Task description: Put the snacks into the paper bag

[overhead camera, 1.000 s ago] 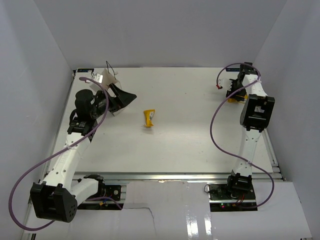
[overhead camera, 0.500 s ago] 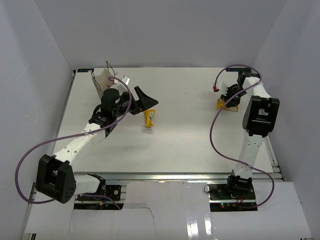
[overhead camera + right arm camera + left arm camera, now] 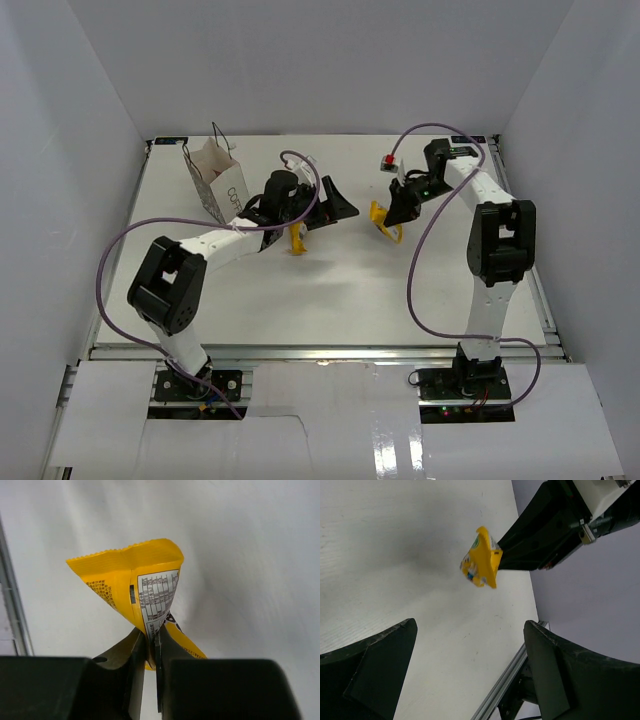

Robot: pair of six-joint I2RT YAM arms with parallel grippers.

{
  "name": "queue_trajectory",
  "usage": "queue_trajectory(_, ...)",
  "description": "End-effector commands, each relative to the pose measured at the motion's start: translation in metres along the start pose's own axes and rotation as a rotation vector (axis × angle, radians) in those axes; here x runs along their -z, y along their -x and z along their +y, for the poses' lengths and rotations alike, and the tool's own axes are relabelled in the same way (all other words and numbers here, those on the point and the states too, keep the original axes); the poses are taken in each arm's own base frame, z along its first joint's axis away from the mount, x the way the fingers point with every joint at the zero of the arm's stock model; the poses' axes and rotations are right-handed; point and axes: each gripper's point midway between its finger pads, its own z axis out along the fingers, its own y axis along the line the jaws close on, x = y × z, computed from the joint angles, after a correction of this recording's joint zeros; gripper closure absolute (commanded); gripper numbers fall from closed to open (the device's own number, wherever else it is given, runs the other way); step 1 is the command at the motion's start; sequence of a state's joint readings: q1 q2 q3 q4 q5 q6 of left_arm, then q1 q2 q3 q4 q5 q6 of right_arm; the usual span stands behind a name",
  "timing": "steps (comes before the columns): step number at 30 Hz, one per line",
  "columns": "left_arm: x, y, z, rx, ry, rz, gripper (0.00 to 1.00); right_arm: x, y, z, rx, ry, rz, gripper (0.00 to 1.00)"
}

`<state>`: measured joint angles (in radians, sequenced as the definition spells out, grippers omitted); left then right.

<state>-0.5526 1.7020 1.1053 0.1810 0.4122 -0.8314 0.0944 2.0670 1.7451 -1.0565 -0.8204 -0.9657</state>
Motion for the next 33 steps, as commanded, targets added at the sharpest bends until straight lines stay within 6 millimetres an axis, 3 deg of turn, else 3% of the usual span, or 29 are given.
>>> queue_trajectory(1, -0.005, 0.013, -0.031, -0.050, -0.086, -0.020, 0.02, -0.018, 0.040, 0.050, -0.042, 0.108, -0.098, 0.86)
queue_trajectory(5, -0.013, 0.007, -0.025, -0.042, -0.080, 0.002, 0.04, -0.036, 0.055, 0.067, -0.028, 0.150, -0.127, 0.86)
queue_trajectory(12, -0.014, -0.008, -0.019, -0.017, -0.088, 0.061, 0.33, -0.042, 0.072, 0.069, -0.047, 0.166, -0.153, 0.86)
queue_trajectory(14, -0.014, -0.013, -0.017, -0.009, -0.090, 0.076, 0.47, -0.040, 0.076, 0.069, -0.045, 0.167, -0.161, 0.86)
queue_trajectory(17, -0.015, -0.015, -0.014, 0.003, -0.084, 0.082, 0.52, -0.039, 0.079, 0.074, -0.036, 0.180, -0.172, 0.85)
queue_trajectory(23, -0.018, -0.010, -0.016, -0.001, -0.082, 0.077, 0.55, -0.042, 0.083, 0.093, 0.011, 0.208, -0.174, 0.84)
queue_trajectory(33, -0.012, -0.010, -0.019, -0.022, -0.084, 0.080, 0.94, -0.047, 0.076, 0.106, 0.020, 0.237, -0.171, 0.77)
